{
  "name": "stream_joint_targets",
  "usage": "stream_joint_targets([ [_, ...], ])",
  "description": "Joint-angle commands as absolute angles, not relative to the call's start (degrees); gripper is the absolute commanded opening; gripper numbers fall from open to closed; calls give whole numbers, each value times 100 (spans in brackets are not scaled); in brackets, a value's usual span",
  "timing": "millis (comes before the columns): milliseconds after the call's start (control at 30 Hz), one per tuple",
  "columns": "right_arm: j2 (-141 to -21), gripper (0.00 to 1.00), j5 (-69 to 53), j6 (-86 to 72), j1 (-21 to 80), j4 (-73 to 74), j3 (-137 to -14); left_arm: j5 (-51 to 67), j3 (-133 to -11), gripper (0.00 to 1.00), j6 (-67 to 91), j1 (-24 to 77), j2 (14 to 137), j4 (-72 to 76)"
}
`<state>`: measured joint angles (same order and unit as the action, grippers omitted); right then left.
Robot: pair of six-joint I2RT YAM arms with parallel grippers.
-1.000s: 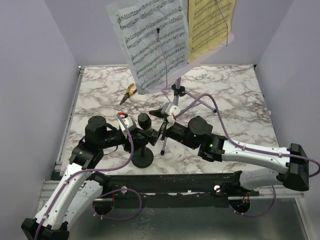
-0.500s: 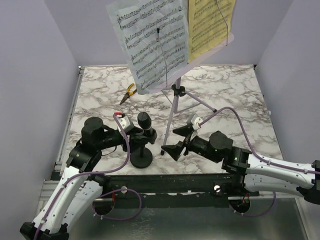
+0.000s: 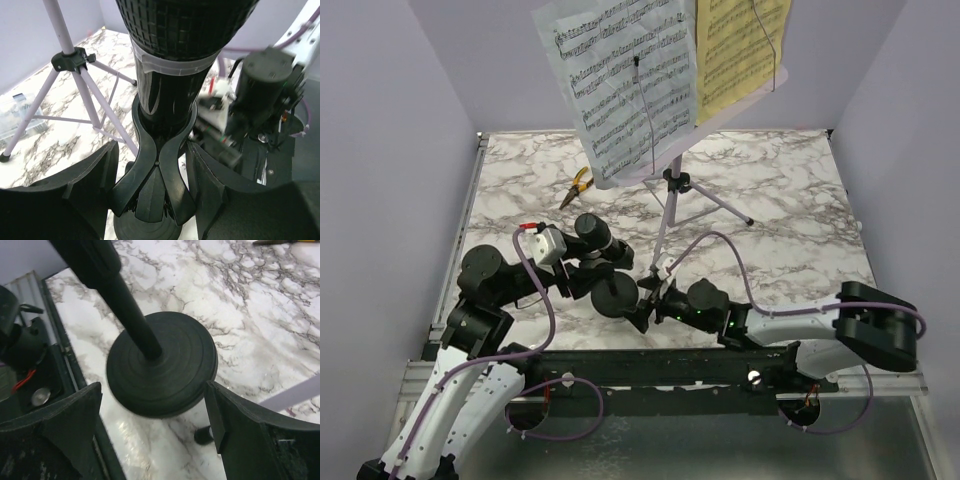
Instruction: Set up the instrument practice props
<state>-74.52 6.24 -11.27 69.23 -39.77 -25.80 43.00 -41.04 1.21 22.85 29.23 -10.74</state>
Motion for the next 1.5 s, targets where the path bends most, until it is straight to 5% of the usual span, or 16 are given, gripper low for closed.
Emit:
stream_joint_targets([
  [0,-8587,90,1572,-632,6978,-5969,-2898,4200,-4434,0,502,2276,2842,-240],
  [800,-11239,89,2092,-600,6979,-6671,-3378,4103,-4812,0,711,2278,2452,-44],
  [1467,-11143,95,2362,-254,6988,-5519,-3617,3393,-3323,0,739,2277,1143,-447],
])
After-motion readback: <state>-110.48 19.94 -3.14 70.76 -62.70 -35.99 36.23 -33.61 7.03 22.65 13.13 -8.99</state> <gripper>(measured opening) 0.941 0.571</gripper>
